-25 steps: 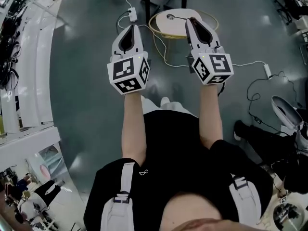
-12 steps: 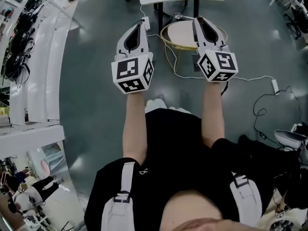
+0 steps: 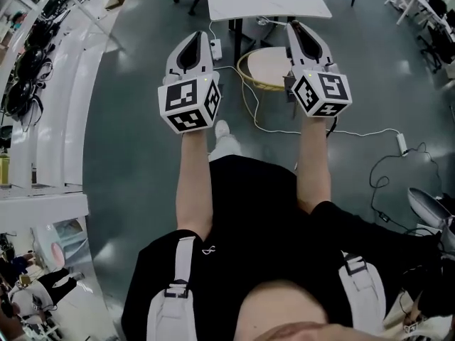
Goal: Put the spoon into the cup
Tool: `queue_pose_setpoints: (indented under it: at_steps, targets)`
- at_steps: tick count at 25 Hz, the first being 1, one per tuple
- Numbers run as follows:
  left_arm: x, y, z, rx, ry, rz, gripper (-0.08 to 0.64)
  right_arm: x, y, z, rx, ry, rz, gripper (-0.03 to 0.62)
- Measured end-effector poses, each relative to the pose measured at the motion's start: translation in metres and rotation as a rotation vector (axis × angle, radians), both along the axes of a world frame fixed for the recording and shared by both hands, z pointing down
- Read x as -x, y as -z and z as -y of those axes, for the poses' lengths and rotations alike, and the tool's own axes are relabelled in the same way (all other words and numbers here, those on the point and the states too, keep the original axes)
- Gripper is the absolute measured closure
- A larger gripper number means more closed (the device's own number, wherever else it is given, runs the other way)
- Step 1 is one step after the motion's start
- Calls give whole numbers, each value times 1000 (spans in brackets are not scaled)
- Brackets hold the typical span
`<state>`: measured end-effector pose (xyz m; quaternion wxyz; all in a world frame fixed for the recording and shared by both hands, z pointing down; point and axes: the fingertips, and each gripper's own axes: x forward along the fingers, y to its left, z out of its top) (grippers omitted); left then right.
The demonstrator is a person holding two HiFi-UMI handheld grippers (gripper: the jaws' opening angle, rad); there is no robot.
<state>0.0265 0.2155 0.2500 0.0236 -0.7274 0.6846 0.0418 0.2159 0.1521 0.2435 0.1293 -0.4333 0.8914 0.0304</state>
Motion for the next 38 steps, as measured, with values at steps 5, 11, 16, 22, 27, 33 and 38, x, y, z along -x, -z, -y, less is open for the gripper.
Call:
queue_pose_setpoints:
  at_steps: [5,11,16,22,27,33,38]
  targets:
    - [2,12,28,-34,-45,22,548,-18,15,31,-30,-59,21,548]
    - [10,7,102,-47,-113,6,548,-3,16,88,-59,-99,2,548]
    - [7,-14,181,15,-198,24,548,13,-6,159,11,-142,15,548]
    - [38,-46,290,116,-232,5,548,68,-52,258,125,-144,1,548]
    - [71,-92,369,250,-269,-2,548,101,-105,334,273,-194,12,548]
    - [108,-127,447,327,-290,-51,548,134,-131,403,337,-232,-39,548]
    - [118,-152,493,377,-341,-110,548,147,-140,442,369,-283,-88,548]
